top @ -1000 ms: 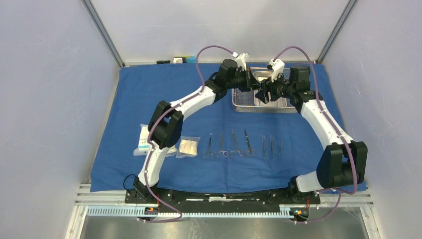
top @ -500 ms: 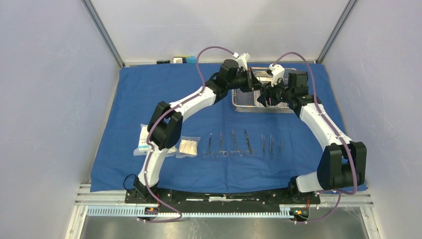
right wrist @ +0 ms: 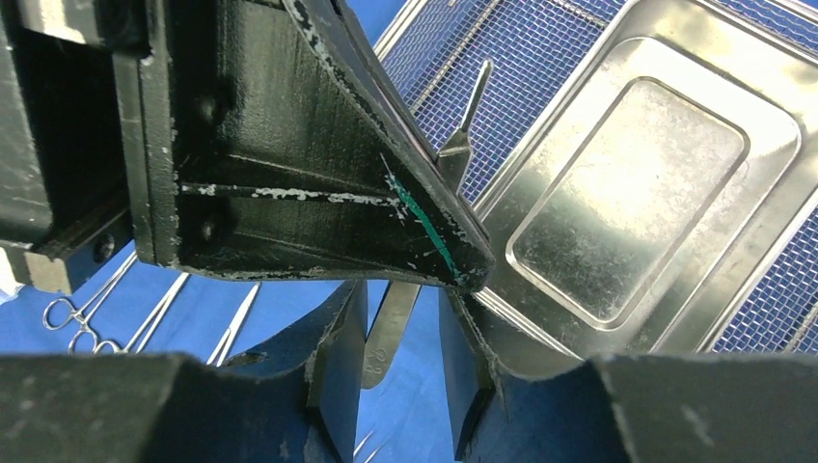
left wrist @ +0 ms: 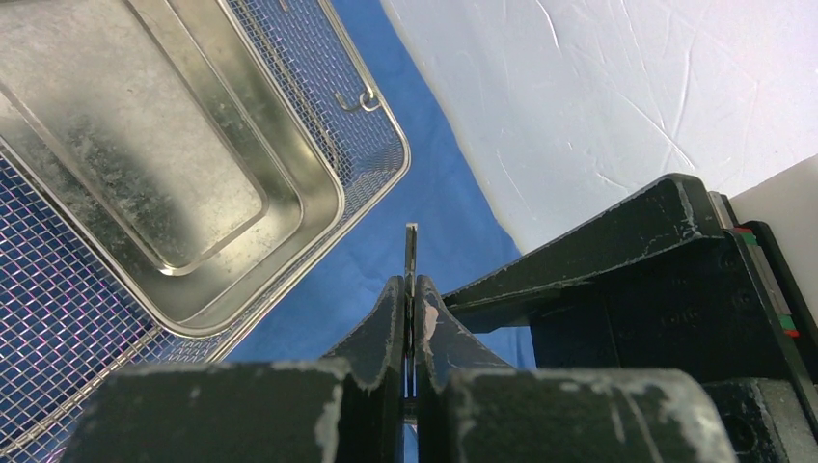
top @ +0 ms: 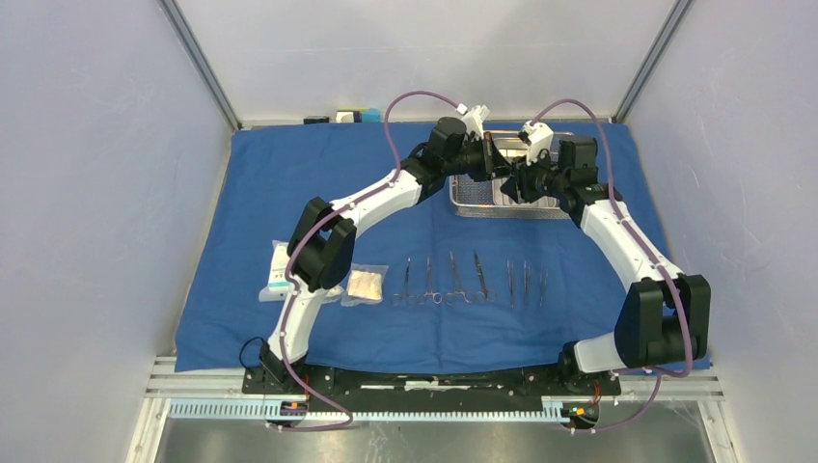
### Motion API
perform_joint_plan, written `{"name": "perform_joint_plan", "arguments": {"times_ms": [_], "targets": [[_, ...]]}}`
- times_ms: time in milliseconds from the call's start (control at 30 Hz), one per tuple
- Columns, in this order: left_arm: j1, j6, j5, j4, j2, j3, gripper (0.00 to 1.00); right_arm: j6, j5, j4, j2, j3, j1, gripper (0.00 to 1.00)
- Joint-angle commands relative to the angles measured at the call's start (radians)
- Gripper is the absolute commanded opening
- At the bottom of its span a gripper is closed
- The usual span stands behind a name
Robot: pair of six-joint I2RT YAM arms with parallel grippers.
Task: Open and lay out the surgical kit
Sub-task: Adjust the medical item, then place the medical item in the surgical kit.
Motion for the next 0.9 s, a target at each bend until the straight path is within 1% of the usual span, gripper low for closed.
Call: {"name": "perform_joint_plan", "arguments": {"times_ms": [0, 100, 200, 400, 533, 567, 633, 867], "targets": [[-0.006, -0.039, 0.002, 0.041, -0.056, 0.014, 0.02, 0.013, 0.033, 0.038, -0.020, -0.006, 0.004, 0.37], [-0.006, -0.039, 0.001, 0.045, -0.053, 0.019, 0.02, 0.018, 0.046, 0.043, -0.025, -0.015, 0.003, 0.34], [-0.004, -0.035, -0.003, 0.045, -0.052, 0.021, 0.02, 0.016, 0.072, 0.046, -0.034, -0.021, 0.004, 0.28], [-0.003, -0.020, -0.012, 0.036, -0.053, 0.025, 0.02, 0.006, 0.113, 0.038, -0.047, -0.027, 0.004, 0.14], [-0.002, -0.006, -0.012, 0.031, -0.050, 0.031, 0.03, 0.005, 0.107, 0.038, -0.049, -0.031, 0.004, 0.10], [-0.002, -0.003, -0.011, 0.028, -0.048, 0.034, 0.05, 0.006, 0.107, 0.037, -0.048, -0.032, 0.004, 0.09], [-0.001, 0.006, -0.012, 0.027, -0.044, 0.039, 0.14, 0.006, 0.105, 0.036, -0.051, -0.034, 0.003, 0.08], [0.010, 0.045, -0.015, 0.007, -0.032, 0.073, 0.55, -0.001, 0.121, 0.031, -0.065, -0.049, 0.003, 0.04]]}}
